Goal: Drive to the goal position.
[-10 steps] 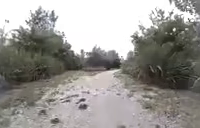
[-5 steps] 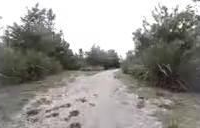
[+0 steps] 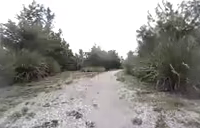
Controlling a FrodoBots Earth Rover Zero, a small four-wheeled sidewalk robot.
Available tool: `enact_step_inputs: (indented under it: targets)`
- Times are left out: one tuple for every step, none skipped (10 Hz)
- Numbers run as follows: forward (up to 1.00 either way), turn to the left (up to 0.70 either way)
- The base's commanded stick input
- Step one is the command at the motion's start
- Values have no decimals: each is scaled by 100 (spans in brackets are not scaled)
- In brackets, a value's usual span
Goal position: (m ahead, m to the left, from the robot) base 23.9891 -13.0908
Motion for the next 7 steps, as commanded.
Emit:
enact_step_inputs:
  targets:
    - [85,0]
    - [85,0]
    - [85,0]
    - [85,0]
    - [85,0]
    - [85,0]
    - [85,0]
